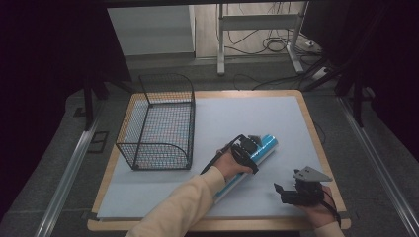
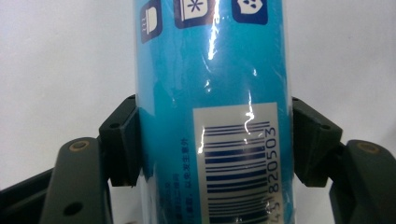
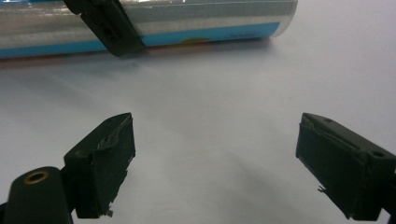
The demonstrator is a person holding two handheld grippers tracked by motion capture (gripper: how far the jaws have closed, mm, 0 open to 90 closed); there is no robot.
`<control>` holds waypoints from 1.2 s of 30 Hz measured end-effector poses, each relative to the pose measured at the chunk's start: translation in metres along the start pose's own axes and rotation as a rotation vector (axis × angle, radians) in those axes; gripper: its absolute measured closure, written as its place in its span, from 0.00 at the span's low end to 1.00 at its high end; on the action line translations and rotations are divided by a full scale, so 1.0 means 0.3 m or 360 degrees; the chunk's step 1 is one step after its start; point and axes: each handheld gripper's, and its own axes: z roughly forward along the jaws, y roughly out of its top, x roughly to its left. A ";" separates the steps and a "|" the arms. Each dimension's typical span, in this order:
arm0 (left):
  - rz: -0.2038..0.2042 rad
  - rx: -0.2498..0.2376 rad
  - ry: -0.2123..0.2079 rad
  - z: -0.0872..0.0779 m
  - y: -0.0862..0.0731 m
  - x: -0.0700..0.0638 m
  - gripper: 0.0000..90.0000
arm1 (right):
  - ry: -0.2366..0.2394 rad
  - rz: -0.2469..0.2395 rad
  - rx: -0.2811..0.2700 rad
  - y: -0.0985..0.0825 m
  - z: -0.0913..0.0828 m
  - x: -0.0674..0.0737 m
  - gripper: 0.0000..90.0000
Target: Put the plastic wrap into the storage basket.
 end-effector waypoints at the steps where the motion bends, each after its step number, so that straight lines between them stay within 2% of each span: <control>1: 0.0000 0.0000 0.0000 0.000 0.000 0.000 0.35 | 0.0000 0.0000 0.0000 0.000 0.000 0.000 0.13; 3: 0.0015 0.0010 -0.0012 -0.007 0.002 0.000 0.35 | 0.0001 -0.0004 -0.0002 0.001 0.000 0.001 0.13; 9: 0.0055 0.0005 -0.0027 -0.071 0.005 0.002 0.35 | -0.0001 0.0000 -0.0006 0.001 -0.003 0.000 0.13; 12: 0.0088 -0.0014 -0.0003 -0.128 0.005 0.004 0.35 | -0.0003 -0.0004 -0.0007 0.001 -0.002 0.002 0.13; 20: 0.0093 -0.0059 -0.0020 -0.194 -0.003 0.028 0.35 | -0.0003 -0.0006 0.0000 0.001 -0.001 0.002 0.13; 21: 0.0106 -0.0065 -0.0014 -0.205 -0.004 0.033 0.35 | -0.0005 -0.0004 -0.0001 0.000 0.000 0.002 0.13; 26: 0.0084 -0.0127 0.0004 -0.272 -0.011 0.054 0.36 | -0.0004 -0.0007 0.0002 0.000 0.000 0.001 0.13; 31: 0.0067 -0.0145 0.0009 -0.303 -0.015 0.062 0.36 | -0.0009 -0.0011 0.0005 -0.001 0.001 0.001 0.13; 34: 0.0091 -0.0161 0.0015 -0.331 -0.018 0.071 0.36 | -0.0011 -0.0005 0.0005 -0.001 0.000 0.003 0.13; 36: 0.0081 -0.0185 0.0016 -0.346 -0.020 0.073 0.36 | -0.0011 -0.0009 0.0004 0.000 0.002 0.002 0.13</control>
